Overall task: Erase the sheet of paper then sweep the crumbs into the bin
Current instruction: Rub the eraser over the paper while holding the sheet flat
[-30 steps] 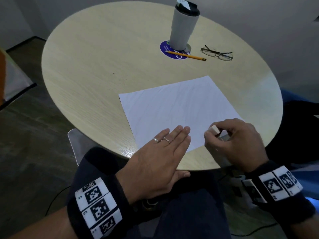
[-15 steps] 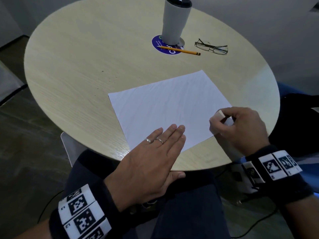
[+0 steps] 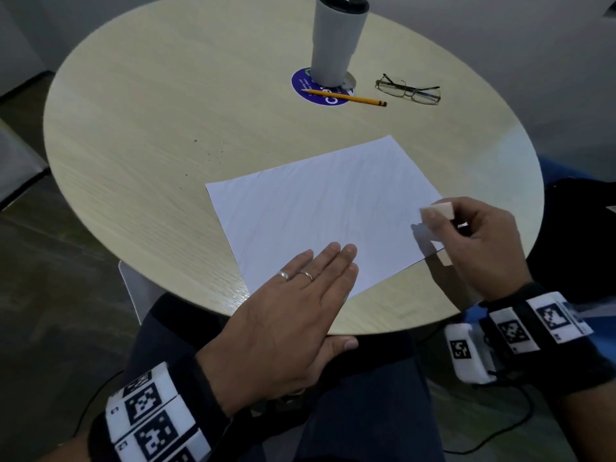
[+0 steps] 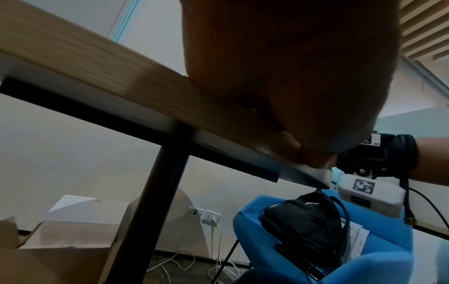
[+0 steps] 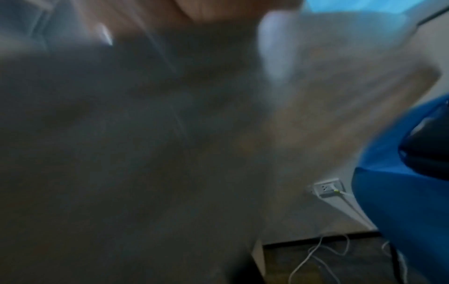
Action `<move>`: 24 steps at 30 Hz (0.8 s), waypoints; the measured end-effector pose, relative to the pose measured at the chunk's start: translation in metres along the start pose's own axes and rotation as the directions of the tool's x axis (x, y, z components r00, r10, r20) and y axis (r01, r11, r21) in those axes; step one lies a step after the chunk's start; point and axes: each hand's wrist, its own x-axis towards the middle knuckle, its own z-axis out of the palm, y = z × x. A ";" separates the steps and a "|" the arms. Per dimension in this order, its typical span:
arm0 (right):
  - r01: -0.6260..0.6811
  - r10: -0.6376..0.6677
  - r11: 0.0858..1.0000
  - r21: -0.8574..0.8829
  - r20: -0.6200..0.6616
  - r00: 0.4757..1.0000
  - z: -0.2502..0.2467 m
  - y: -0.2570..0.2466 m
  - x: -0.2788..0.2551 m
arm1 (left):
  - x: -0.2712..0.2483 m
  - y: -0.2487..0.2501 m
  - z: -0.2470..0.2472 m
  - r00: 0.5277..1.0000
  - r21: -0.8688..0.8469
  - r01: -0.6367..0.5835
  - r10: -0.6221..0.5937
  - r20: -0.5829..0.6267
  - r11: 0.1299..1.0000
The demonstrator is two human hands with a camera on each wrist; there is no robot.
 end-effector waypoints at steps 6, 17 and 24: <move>0.015 -0.050 0.980 0.199 0.173 0.984 0.001 -0.019 -0.001 | 0.005 0.001 -0.029 0.991 -0.247 0.054 -0.021 0.133 0.968; -0.034 -0.098 0.920 0.390 0.312 0.945 0.012 -0.037 -0.011 | 0.066 -0.022 -0.104 0.981 -0.108 0.071 -0.089 -0.170 0.992; 0.039 -0.184 0.924 0.381 0.354 0.917 0.012 -0.036 -0.012 | 0.114 -0.023 -0.101 0.985 -0.138 -0.078 0.055 -0.164 0.987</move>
